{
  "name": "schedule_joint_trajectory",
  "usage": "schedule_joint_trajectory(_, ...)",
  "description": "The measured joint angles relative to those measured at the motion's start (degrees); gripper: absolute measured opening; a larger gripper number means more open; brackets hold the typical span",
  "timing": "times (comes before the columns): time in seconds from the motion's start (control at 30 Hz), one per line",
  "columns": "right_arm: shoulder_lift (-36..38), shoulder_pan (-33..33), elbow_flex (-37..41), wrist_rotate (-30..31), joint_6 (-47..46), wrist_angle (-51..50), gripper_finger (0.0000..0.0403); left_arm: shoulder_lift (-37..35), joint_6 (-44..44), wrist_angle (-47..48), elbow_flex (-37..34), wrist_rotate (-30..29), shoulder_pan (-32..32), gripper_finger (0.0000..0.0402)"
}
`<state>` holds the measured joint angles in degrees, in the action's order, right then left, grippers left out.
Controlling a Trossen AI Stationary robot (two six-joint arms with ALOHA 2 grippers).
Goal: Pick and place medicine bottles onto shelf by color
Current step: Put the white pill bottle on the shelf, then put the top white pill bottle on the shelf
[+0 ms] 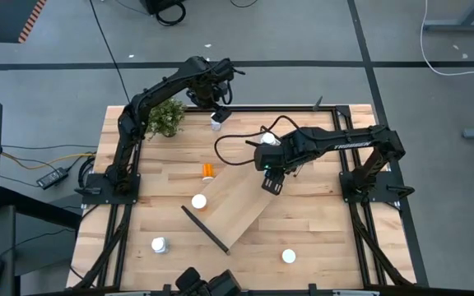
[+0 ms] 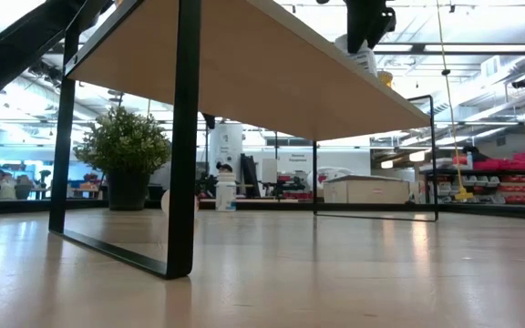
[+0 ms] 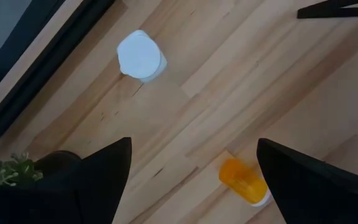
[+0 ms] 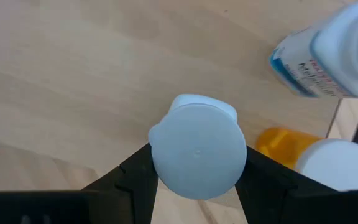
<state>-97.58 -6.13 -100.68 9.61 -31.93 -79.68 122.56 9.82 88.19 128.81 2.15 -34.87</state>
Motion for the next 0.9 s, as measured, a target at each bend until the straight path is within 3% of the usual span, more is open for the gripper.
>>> schedule_joint_trajectory(0.2, -0.04, 0.35, 0.0, -0.04, -1.16, 0.84, 0.0196, 0.0, -0.38, -0.09, 0.0, 0.0, -0.01, 0.0352)
schedule_joint_trajectory(0.57, -0.04, 0.38, 0.0, -1.8, -2.62, 0.55, 0.0258, 0.0, -1.55, -0.09, 0.0, 0.0, -0.03, 0.0352)
schedule_joint_trajectory(0.9, 3.25, 0.37, -0.15, -4.33, -4.92, -0.96, 0.0268, 0.0, -0.59, -0.4, 0.0, 0.04, -0.48, 0.0352)
